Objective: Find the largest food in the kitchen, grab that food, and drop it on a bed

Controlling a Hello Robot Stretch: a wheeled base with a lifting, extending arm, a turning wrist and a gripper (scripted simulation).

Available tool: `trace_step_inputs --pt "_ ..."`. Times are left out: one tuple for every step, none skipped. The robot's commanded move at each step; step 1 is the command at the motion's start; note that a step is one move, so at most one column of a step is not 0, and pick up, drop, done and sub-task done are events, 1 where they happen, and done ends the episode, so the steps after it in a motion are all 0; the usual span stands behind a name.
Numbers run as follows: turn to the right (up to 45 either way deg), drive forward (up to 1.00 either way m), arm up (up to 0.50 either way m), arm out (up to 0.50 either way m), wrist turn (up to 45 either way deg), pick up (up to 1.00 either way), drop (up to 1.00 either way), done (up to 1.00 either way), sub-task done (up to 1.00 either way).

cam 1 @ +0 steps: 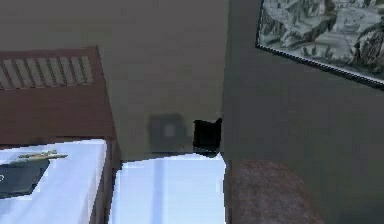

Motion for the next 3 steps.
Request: trace_step_inputs --pt "27.0 0.0 0.0 0.0 0.0 0.0 0.0 0.0 0.0" --pt "-36.0 0.0 0.0 0.0 0.0 0.0 0.0 0.0 0.0" --pt "42.0 0.0 0.0 0.0 0.0 0.0 0.0 0.0 0.0"
